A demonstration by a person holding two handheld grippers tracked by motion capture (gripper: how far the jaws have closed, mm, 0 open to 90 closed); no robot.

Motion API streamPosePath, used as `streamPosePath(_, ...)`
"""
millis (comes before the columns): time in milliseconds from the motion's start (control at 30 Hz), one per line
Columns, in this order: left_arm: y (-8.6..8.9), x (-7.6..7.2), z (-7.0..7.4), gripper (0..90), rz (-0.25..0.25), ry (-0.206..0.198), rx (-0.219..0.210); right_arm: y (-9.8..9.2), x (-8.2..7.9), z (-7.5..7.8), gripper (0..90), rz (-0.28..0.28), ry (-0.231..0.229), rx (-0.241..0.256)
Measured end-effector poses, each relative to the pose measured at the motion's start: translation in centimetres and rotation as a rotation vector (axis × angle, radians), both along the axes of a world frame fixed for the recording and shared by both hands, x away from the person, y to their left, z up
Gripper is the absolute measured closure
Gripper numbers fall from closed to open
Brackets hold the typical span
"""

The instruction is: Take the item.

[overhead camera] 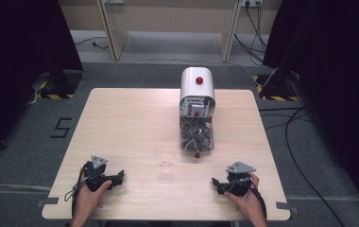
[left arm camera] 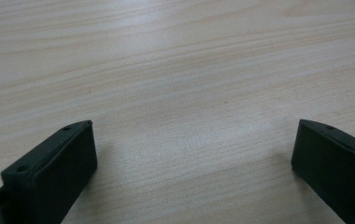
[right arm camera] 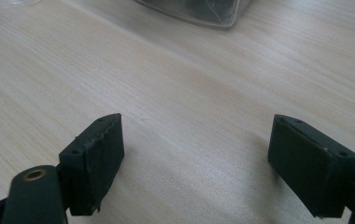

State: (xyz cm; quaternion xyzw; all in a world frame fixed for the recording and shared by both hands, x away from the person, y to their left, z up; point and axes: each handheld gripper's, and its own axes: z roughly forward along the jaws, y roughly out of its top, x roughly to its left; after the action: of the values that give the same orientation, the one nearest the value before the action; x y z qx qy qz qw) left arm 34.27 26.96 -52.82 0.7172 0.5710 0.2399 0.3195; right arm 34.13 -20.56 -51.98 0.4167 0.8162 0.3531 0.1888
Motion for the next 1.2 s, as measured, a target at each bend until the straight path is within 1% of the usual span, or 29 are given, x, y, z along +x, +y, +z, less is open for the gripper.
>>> streamPosePath(367, 0.0, 0.0, 0.0, 0.0, 0.0, 0.0, 0.0, 0.0, 0.0, 0.0, 19.6, 0.001, -0.001, 0.0)
streamPosePath(400, 0.0, 0.0, 0.0, 0.0, 0.0, 0.0, 0.0, 0.0, 0.0, 0.0, 20.6, 0.003, 0.0, 0.002)
streamPosePath(433, 0.0, 0.0, 0.0, 0.0, 0.0, 0.0, 0.0, -0.1, 0.0, 0.1, 24.3, 0.016, -0.003, 0.009)
streamPosePath(500, 0.0, 0.0, 0.0, 0.0, 0.0, 0.001, 0.0, -0.3, 0.0, 0.1, 24.8, 0.013, -0.004, 0.028)
streamPosePath(567, 0.0, 0.0, 0.0, 0.0, 0.0, 0.001, 0.0, -0.4, 0.0, 0.2, 25.9, 0.016, -0.025, 0.04)
streamPosePath(600, 0.0, 0.0, 0.0, 0.0, 0.0, 0.0, -0.001, -0.4, 0.0, 0.2, 25.9, 0.016, -0.025, 0.04)
streamPosePath(633, 0.0, 0.0, 0.0, 0.0, 0.0, 0.0, -0.001, -0.4, -0.1, 0.6, 27.2, 0.011, -0.05, 0.053)
streamPosePath(667, 0.0, 0.0, 0.0, 0.0, 0.0, 0.001, 0.0, -0.4, -0.1, 0.8, 28.2, 0.011, -0.063, 0.057)
streamPosePath(700, 0.0, 0.0, 0.0, 0.0, 0.0, 0.001, 0.0, -0.4, -0.1, 0.8, 28.2, 0.011, -0.063, 0.057)
streamPosePath(767, 0.0, 0.0, 0.0, 0.0, 0.0, 0.0, 0.0, -0.5, -0.2, 1.4, 29.6, 0.013, -0.093, 0.071)
streamPosePath(800, 0.0, 0.0, 0.0, 0.0, 0.0, 0.0, 0.0, -0.5, -0.2, 1.4, 29.6, 0.013, -0.093, 0.071)
streamPosePath(867, 0.0, 0.0, 0.0, 0.0, 0.0, 0.001, 0.0, -0.5, -0.2, 2.0, 31.9, 0.011, -0.12, 0.085)
streamPosePath(1000, 0.0, 0.0, 0.0, 0.0, -0.001, 0.001, -0.001, -0.6, -0.1, 2.6, 35.1, 0.014, -0.149, 0.102)
streamPosePath(1100, 0.0, 0.0, 0.0, 0.0, -0.002, 0.002, 0.001, -0.5, -0.1, 2.9, 37.6, 0.02, -0.156, 0.112)
streamPosePath(1133, 0.0, 0.0, 0.0, 0.0, -0.002, 0.002, 0.0, -0.3, 0.0, 3.3, 39.4, 0.032, -0.17, 0.122)
streamPosePath(1200, 0.0, 0.0, 0.0, 0.0, -0.002, 0.002, 0.0, 0.0, 0.2, 3.8, 40.9, 0.044, -0.182, 0.128)
